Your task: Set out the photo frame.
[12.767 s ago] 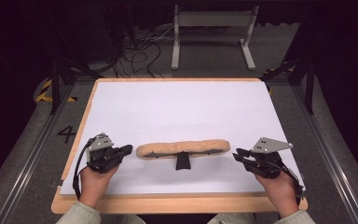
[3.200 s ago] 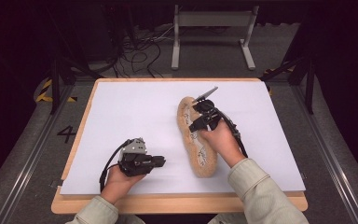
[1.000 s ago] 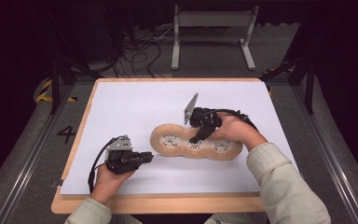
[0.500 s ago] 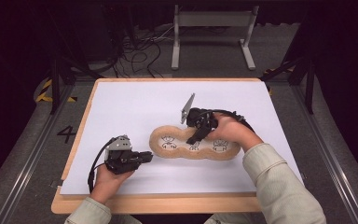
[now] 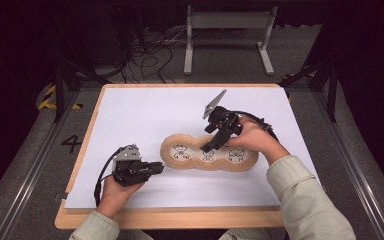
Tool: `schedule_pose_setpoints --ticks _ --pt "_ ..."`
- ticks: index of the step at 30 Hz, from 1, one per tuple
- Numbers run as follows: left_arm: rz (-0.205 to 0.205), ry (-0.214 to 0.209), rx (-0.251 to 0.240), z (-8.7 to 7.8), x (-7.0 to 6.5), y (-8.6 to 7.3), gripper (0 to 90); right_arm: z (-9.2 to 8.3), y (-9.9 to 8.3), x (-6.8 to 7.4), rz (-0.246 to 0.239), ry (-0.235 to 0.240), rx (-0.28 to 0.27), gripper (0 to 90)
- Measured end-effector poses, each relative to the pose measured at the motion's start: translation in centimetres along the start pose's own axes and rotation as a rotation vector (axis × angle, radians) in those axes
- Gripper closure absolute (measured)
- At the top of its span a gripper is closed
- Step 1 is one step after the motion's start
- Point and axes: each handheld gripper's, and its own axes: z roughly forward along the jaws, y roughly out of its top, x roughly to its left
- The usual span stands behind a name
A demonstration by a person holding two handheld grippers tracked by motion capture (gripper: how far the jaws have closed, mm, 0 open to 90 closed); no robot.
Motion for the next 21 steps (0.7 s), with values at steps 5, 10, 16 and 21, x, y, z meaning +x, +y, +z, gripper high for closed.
schedule_pose_setpoints --ticks 5,10,16,21 --pt "-0.001 0.009 -0.011 -0.5 0.0 0.0 71.3 -2.0 -0.6 0.7 0.003 -0.040 -0.085 9.5" --pt "-0.025 0.040 -0.036 -1.5 -0.1 -0.1 64.4 -4.4 -2.8 2.3 -0.004 -0.057 -0.171 0.0" --pt "-0.048 0.052 -0.042 -2.1 0.3 -0.4 56.9 -5.9 -4.1 3.0 -0.004 -0.133 -0.160 0.0" --pt "-0.037 0.066 -0.044 -2.4 0.5 -0.7 53.8 -7.3 -5.6 3.0 0.014 -0.186 -0.149 0.0"
